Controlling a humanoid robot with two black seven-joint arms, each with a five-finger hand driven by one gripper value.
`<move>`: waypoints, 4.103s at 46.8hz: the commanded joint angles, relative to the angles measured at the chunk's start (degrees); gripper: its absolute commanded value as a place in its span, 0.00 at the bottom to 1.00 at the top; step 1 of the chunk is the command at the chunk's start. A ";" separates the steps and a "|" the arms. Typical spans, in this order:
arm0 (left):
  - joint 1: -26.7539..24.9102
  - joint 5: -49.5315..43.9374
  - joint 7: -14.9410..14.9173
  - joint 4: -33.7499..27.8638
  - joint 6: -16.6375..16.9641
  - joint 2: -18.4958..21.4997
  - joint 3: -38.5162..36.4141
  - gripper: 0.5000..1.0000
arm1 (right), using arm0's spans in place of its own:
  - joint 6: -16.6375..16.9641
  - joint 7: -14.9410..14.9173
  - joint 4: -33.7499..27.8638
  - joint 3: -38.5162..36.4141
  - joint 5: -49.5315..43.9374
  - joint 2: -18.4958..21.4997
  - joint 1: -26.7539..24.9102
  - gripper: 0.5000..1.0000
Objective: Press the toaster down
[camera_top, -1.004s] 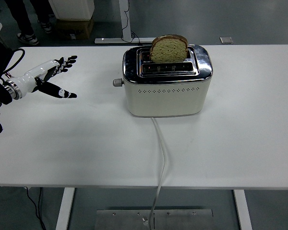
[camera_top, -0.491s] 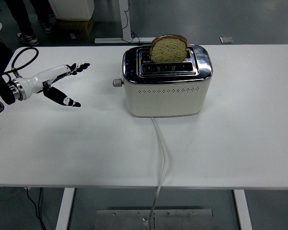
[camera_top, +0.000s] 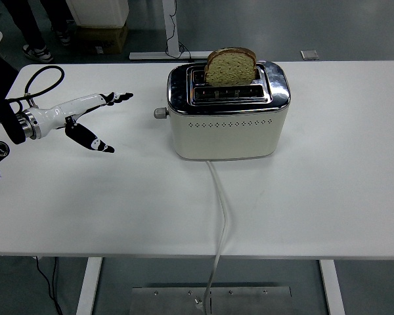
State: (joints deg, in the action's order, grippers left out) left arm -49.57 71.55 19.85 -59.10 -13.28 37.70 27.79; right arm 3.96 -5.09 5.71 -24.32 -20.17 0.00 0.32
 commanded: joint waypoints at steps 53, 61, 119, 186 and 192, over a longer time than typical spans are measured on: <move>-0.88 2.11 0.01 -1.19 0.01 -2.55 -2.31 1.00 | 0.00 -0.01 0.00 -0.03 0.04 0.00 0.03 1.00; -0.97 2.11 0.01 -1.28 0.01 -2.55 -3.27 1.00 | 0.00 -0.01 0.00 0.06 0.04 0.00 0.03 1.00; -0.70 2.11 0.01 -1.01 0.09 -3.95 -3.63 1.00 | 0.00 -0.01 0.00 0.06 -0.04 0.00 0.03 1.00; 0.00 1.93 0.01 1.18 0.27 -5.97 -5.56 1.00 | 0.00 -0.01 0.00 0.06 0.04 0.00 -0.06 1.00; 0.26 1.93 0.01 1.18 0.27 -5.97 -5.56 1.00 | 0.00 -0.01 0.00 0.06 0.04 0.00 0.03 1.00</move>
State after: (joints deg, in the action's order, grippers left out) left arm -49.34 73.47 19.88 -57.92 -13.01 31.73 22.23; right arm 3.95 -5.09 5.71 -24.31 -20.19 0.00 0.31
